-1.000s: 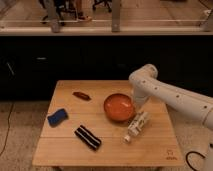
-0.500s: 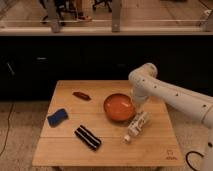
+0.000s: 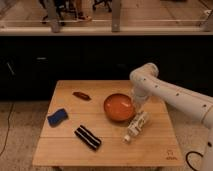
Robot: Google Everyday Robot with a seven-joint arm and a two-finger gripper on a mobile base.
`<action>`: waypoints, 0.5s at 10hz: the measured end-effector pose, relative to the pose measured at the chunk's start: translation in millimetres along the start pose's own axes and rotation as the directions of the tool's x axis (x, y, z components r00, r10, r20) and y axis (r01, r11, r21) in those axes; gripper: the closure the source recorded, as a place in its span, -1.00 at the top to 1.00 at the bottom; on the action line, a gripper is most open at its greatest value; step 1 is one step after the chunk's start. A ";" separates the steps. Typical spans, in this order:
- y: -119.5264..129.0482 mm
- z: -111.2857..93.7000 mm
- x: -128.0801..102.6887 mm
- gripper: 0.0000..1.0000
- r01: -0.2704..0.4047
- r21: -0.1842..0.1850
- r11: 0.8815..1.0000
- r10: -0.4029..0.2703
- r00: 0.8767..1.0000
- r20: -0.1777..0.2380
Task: Place the bottle in the ceramic bowl
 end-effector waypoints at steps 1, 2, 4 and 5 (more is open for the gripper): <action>-0.9 0.0 -1.0 -0.47 0.002 0.002 1.000 -0.002 1.000 0.001; 0.3 3.0 -0.8 -0.29 -0.001 0.009 1.000 0.001 1.000 0.003; 1.4 6.4 4.3 0.08 -0.012 0.033 0.999 0.012 1.000 0.004; 3.4 11.7 10.8 0.32 -0.027 0.046 0.999 0.027 1.000 0.011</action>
